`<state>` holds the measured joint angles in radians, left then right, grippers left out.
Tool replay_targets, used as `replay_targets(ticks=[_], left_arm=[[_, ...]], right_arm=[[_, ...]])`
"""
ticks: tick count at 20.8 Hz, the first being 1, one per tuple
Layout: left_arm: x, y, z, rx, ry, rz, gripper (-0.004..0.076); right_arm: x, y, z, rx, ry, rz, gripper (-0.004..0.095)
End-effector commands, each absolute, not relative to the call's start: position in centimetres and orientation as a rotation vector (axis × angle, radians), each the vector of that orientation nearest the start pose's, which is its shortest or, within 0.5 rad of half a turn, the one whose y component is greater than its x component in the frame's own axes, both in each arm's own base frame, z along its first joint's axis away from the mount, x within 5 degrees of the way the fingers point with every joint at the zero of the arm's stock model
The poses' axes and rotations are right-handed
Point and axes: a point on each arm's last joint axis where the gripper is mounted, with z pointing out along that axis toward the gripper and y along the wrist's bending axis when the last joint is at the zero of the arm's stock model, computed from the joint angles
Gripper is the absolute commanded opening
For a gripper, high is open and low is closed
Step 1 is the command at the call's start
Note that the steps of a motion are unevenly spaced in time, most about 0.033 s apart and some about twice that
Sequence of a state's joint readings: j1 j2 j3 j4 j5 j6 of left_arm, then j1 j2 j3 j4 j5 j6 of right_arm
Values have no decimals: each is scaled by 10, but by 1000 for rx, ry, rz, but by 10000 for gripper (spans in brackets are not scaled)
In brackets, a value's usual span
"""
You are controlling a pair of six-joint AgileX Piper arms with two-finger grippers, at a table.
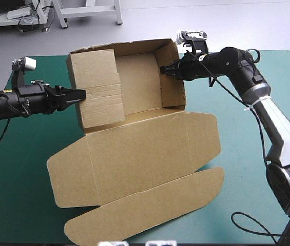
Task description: Fold the box
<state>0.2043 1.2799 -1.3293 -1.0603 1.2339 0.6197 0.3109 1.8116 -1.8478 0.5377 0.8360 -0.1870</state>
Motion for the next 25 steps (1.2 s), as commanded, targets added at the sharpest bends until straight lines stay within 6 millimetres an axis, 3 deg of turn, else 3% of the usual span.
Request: replay_targets(ticks=[1,9,11,13,14,18,25], left_arm=[[239,-26,437,276,2098,-918,377],[256,-6,415,121,2255,-668,347],[265,-2,408,107,2277,-641,264],[270,-1,403,106,2289,-646,43],[271,-1,403,104,2289,-650,-10],[271,-6,404,120,2280,-663,-9],[279,-49,403,226,2246,-676,-9]], right_arm=[[372,170,426,-323,2079,784,-12],[353,207,424,-413,2093,788,-11],[347,214,423,-437,2107,804,-11],[341,214,426,-466,2119,795,-11],[339,213,428,-472,2125,784,-11],[332,202,422,-498,2246,642,-11],[329,185,405,-502,2447,392,-11]])
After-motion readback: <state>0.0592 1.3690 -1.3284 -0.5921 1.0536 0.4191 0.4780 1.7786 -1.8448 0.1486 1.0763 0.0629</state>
